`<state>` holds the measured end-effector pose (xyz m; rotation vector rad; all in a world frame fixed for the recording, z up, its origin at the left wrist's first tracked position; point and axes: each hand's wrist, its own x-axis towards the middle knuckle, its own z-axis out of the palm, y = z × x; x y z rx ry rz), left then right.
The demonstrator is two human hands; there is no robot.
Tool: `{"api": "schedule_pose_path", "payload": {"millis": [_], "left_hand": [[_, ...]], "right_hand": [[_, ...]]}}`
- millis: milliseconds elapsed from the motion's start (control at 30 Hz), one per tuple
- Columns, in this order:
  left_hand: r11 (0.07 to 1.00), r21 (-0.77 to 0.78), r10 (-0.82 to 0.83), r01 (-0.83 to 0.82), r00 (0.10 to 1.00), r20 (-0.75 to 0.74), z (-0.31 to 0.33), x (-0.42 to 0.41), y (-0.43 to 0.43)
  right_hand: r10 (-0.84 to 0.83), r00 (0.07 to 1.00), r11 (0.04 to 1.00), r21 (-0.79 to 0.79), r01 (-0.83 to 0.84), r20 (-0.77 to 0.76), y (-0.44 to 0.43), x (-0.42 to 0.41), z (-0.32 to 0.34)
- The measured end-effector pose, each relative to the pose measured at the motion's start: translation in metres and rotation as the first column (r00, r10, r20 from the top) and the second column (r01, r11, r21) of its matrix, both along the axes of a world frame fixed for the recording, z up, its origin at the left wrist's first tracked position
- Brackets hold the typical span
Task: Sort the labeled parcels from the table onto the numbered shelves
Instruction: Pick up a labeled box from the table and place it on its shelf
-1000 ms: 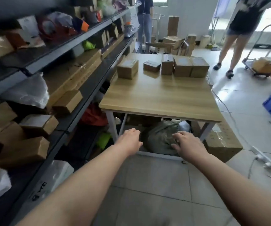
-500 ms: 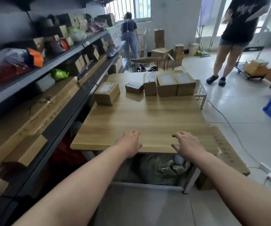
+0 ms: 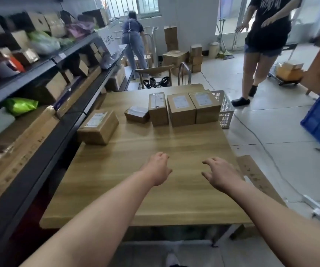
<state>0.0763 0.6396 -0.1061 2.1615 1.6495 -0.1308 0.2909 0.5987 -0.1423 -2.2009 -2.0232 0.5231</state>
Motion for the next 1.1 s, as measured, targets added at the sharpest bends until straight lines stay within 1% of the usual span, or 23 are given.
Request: {"api": "schedule_pose_path", "payload": {"millis": [133, 267, 400, 500, 700, 800, 933, 1033, 1100], "left_hand": [[0.998, -0.003, -0.061, 0.062, 0.998, 0.009, -0.006, 0.016, 0.062], [0.993, -0.009, -0.115, 0.115, 0.993, 0.012, -0.010, 0.037, 0.119], [0.989, -0.039, -0.140, 0.140, 0.990, 0.006, -0.019, 0.060, 0.153], [0.987, -0.039, -0.156, 0.156, 0.988, 0.001, -0.024, 0.077, 0.172], [0.994, -0.044, -0.102, 0.102, 0.995, -0.011, -0.027, 0.104, 0.206], [0.998, -0.050, -0.041, 0.038, 0.998, -0.051, -0.026, 0.116, 0.226], [0.998, -0.023, 0.060, -0.062, 0.995, -0.079, -0.024, 0.141, 0.255], [0.992, -0.018, 0.122, -0.123, 0.991, -0.061, -0.027, 0.162, 0.271], [0.989, -0.010, 0.146, -0.146, 0.988, -0.043, -0.028, 0.179, 0.282]], "right_hand": [[-0.050, 0.998, 0.999, -0.014, 0.050, 0.038, 0.043, 0.017, -0.003], [-0.127, 0.991, 0.992, 0.022, 0.126, 0.051, 0.084, 0.041, -0.003], [-0.166, 0.985, 0.985, -0.041, 0.168, 0.048, 0.108, 0.054, -0.011], [-0.160, 0.986, 0.985, -0.051, 0.162, 0.043, 0.131, 0.066, -0.015], [-0.102, 0.994, 0.993, -0.056, 0.103, 0.030, 0.204, 0.099, -0.009], [-0.019, 0.998, 0.998, -0.056, 0.022, 0.068, 0.248, 0.117, -0.007], [0.070, 0.988, 0.998, -0.013, -0.069, 0.134, 0.315, 0.137, -0.012], [0.038, 0.996, 0.999, 0.009, -0.039, 0.078, 0.359, 0.150, -0.020], [0.025, 0.997, 1.000, -0.011, -0.024, 0.071, 0.379, 0.158, -0.027]]}}
